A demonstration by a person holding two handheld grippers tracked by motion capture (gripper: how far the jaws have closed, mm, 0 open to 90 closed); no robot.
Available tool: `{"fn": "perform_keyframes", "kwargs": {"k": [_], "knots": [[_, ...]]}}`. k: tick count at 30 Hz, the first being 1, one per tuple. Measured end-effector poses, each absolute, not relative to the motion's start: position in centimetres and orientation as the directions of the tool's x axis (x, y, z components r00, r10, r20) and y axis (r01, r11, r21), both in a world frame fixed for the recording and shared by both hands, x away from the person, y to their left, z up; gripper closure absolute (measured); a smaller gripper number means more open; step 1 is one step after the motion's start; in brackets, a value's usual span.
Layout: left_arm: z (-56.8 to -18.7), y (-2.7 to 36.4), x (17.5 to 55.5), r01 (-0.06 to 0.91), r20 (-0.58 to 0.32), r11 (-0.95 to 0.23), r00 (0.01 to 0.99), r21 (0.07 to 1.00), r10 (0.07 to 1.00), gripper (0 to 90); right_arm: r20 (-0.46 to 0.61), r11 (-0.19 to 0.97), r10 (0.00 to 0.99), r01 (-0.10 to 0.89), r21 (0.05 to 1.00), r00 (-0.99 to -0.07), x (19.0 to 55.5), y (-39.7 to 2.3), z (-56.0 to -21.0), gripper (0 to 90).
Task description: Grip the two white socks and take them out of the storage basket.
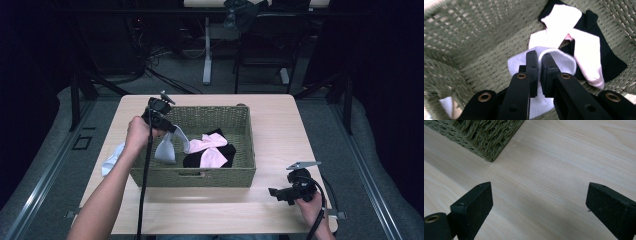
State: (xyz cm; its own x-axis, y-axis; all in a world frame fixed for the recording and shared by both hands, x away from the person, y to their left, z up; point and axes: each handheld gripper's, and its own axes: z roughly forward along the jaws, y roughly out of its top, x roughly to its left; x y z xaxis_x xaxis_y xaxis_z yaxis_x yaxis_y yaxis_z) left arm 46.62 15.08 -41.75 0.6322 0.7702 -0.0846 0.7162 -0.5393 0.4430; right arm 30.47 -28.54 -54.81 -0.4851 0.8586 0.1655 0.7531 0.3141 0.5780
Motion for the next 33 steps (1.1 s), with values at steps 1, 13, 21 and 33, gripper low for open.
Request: {"fn": "perform_keyframes", "kwargs": {"k": [1,13,21,33], "knots": [[-41.4,15.1,46.6,0.714,-0.084,-0.537,0.632,0.449,0.77,86.4,0.165,0.313,0.859,0.753,0.579,-0.485,30.5,-28.6,-54.8,6.6],[-37.8,15.3,46.9,0.698,-0.053,-0.542,0.634,0.469,0.771,86.4,0.167,0.312,0.86,0.757,0.574,-0.482,30.6,-28.6,-54.9,6.5],[-35.6,15.6,47.3,0.692,-0.037,-0.533,0.626,0.487,0.779,86.3,0.16,0.317,0.86,0.752,0.578,-0.485,30.5,-28.5,-54.9,6.5],[-32.6,18.3,47.0,0.697,-0.019,-0.48,0.577,0.532,0.816,86.3,0.162,0.32,0.858,0.754,0.573,-0.487,30.5,-28.5,-54.9,6.5]]}}
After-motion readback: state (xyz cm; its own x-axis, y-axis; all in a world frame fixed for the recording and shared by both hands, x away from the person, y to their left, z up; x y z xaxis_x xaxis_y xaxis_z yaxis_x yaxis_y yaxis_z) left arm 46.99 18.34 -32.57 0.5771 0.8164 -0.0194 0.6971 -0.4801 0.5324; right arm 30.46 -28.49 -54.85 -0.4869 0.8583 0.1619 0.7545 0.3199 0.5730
